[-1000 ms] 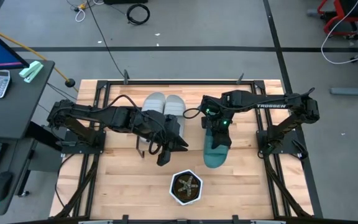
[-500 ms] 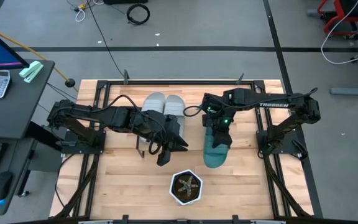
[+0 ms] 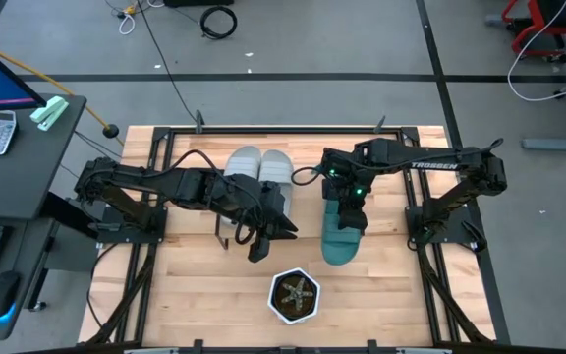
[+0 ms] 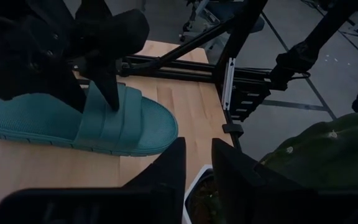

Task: Pick and place slides into the shelf
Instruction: Put the bottom green slide on the shelf, then put the green slide on the shelf aligned with the other green slide

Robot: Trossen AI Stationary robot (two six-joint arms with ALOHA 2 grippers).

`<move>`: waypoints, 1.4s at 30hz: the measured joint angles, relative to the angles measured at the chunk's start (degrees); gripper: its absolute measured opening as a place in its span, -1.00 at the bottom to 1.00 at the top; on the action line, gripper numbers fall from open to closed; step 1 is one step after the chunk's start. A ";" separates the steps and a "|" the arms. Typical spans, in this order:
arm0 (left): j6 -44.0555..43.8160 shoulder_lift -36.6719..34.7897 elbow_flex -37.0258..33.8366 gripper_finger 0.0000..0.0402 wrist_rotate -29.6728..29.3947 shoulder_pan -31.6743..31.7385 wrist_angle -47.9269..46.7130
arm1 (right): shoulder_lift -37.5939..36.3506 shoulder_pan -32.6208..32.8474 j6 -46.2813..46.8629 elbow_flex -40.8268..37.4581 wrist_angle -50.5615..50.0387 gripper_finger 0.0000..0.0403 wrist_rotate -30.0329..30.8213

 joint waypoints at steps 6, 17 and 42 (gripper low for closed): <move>0.00 0.00 0.00 -0.62 0.00 0.00 -0.02 | 0.00 0.00 0.15 0.00 -0.15 -0.04 0.28; -0.02 0.00 0.00 -0.60 0.01 0.00 0.00 | 0.00 -0.17 -0.27 1.45 -1.58 -0.04 0.62; -0.66 0.02 0.00 -0.58 0.00 -0.02 -2.69 | -0.04 -18.64 9.88 12.98 -9.74 -0.06 35.29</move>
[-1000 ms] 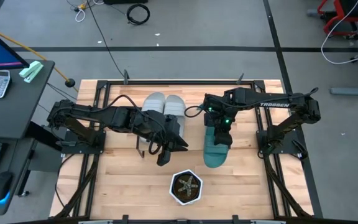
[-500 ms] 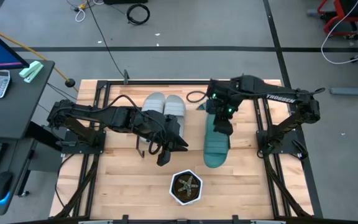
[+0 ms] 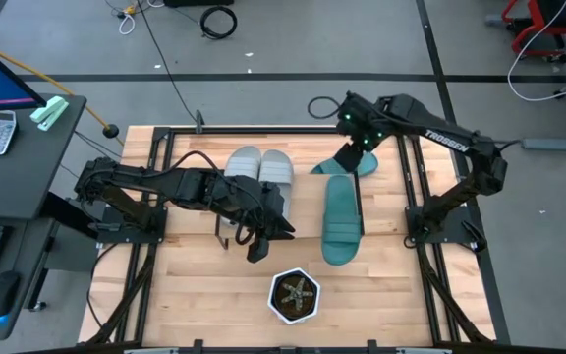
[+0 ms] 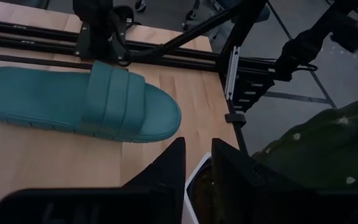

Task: Pick and place slides into the shelf
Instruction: Put the green slide on the shelf aligned with the other green slide

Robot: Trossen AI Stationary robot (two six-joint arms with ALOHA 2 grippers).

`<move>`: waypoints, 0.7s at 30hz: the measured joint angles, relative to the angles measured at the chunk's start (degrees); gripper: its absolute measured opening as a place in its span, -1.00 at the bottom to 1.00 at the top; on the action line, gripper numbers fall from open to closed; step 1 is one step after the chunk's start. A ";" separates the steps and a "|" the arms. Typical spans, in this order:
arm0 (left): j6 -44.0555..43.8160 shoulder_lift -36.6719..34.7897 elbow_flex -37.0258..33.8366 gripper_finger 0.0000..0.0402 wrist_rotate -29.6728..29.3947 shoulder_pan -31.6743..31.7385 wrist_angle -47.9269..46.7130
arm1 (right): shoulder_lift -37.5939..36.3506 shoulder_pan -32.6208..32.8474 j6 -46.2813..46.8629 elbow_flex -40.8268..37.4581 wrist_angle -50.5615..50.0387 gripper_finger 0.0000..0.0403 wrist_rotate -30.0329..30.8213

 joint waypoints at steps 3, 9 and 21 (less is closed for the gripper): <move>0.00 0.00 0.00 -0.57 -0.02 0.00 -0.25 | 0.00 -3.54 1.00 -1.89 0.48 -0.06 2.10; 0.00 0.00 0.00 -0.56 0.02 0.00 -0.39 | -1.10 -9.48 2.66 -7.83 2.95 -0.06 2.60; 1.33 -2.17 0.00 -0.57 0.03 -0.72 -1.17 | -10.40 -17.11 12.53 -29.54 16.42 -0.06 1.61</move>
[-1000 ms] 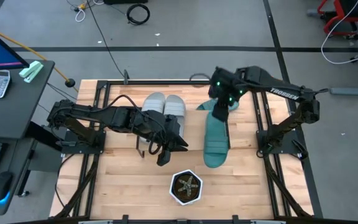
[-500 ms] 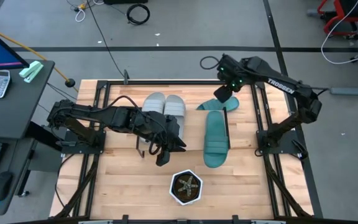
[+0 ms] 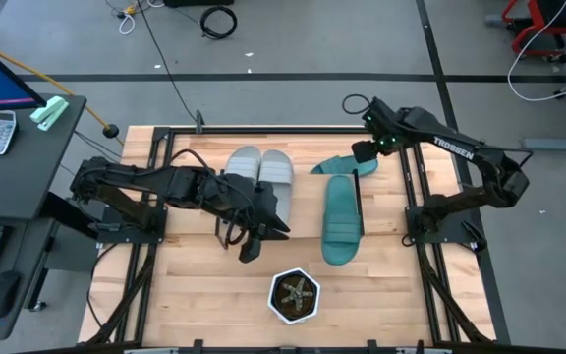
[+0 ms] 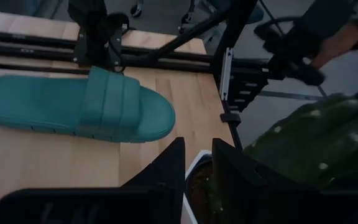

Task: Pick and place slides into the shelf
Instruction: Put the green slide on the shelf aligned with the other green slide

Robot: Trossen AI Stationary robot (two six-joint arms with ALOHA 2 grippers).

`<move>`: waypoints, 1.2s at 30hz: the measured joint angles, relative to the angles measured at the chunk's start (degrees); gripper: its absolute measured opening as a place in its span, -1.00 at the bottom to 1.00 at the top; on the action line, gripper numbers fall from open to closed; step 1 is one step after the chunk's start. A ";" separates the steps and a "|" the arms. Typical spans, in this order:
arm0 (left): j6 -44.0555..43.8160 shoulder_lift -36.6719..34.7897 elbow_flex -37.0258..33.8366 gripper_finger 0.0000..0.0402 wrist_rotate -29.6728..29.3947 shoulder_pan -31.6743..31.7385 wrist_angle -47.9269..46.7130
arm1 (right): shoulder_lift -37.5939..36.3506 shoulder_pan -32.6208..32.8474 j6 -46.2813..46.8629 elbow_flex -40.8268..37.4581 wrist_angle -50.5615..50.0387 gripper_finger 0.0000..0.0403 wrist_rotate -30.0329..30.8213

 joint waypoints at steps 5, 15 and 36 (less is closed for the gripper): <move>0.18 -1.80 -0.02 -0.59 -0.05 0.52 0.17 | -3.33 -1.03 7.22 -7.79 7.49 -0.07 0.02; 1.27 -6.69 0.00 -0.59 -0.69 0.55 -1.17 | -5.07 -1.07 20.84 -19.22 17.34 -0.07 0.63; 2.39 -15.05 0.00 -0.58 -4.40 0.75 -2.81 | -4.63 -1.86 33.01 -21.76 19.85 0.27 8.21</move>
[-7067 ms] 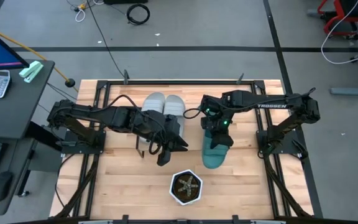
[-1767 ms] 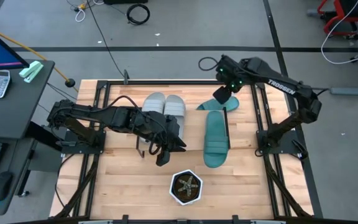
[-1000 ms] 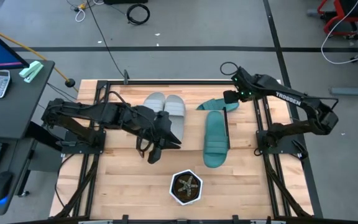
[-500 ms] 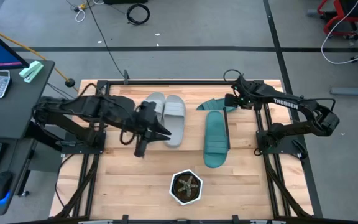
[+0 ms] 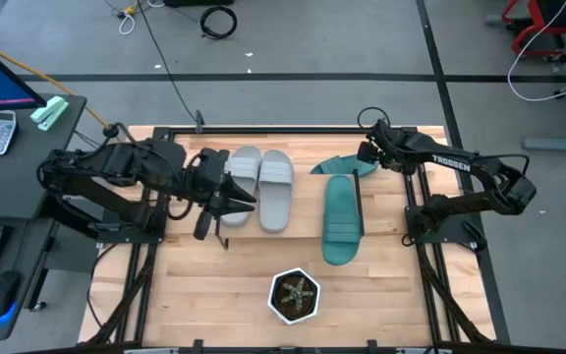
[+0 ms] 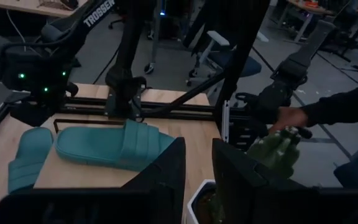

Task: Pick and place slides into the shelf
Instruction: Put the green slide on the shelf aligned with the other green slide

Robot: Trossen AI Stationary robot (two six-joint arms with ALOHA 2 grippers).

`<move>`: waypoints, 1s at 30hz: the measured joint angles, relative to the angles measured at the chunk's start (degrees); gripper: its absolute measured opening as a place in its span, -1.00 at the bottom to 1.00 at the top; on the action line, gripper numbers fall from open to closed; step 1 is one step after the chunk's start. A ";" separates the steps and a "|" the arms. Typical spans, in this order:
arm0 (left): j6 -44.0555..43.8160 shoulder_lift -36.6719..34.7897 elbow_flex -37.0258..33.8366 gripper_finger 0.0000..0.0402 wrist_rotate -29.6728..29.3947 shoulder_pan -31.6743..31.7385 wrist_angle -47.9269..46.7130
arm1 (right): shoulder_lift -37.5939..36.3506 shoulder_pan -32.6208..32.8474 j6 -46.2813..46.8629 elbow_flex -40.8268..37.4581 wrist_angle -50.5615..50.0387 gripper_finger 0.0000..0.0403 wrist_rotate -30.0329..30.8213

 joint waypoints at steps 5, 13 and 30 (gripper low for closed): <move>0.85 -1.57 0.00 -0.61 -0.28 -0.38 -1.63 | -0.10 0.15 7.20 0.00 0.06 0.31 4.29; 3.65 -4.77 0.00 -0.60 -3.86 -0.36 -3.81 | 3.23 -0.48 8.08 0.00 0.64 0.27 4.06; 5.27 -8.05 0.00 -0.61 -6.06 0.71 -3.14 | 9.10 -3.28 8.52 -4.82 10.42 0.30 -0.48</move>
